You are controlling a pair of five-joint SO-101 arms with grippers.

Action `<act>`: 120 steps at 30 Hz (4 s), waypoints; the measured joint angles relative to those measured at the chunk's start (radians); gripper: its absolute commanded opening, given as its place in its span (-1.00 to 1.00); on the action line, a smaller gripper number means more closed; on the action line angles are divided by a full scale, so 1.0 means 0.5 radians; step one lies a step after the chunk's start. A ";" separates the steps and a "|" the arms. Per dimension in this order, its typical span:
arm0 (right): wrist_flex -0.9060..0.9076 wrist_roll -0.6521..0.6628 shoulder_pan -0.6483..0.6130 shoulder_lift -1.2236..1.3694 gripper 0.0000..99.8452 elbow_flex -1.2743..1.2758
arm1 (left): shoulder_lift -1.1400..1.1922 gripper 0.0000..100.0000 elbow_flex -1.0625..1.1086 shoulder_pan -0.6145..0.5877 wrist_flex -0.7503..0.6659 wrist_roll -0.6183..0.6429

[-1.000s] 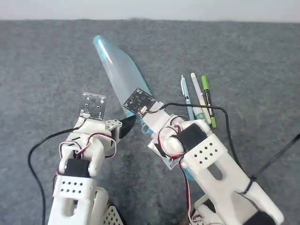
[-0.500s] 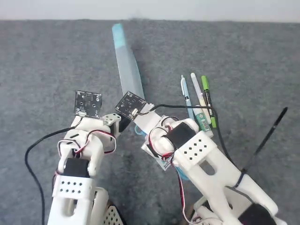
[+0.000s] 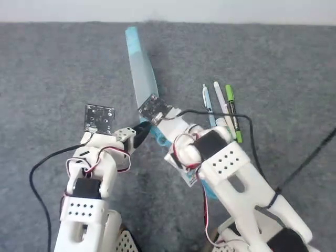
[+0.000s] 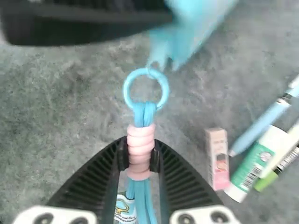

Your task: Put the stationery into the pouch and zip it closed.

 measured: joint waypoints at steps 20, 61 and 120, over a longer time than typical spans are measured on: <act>0.301 0.071 -0.043 -0.163 -0.99 -0.451 | -0.025 -0.46 0.068 -0.028 -0.025 0.104; -1.224 -0.807 -0.350 0.043 -0.67 0.700 | 0.000 -0.47 0.071 0.049 -0.021 -0.064; -0.120 -0.003 -0.304 -0.669 -0.99 0.322 | 0.000 -0.46 0.071 0.021 -0.021 -0.071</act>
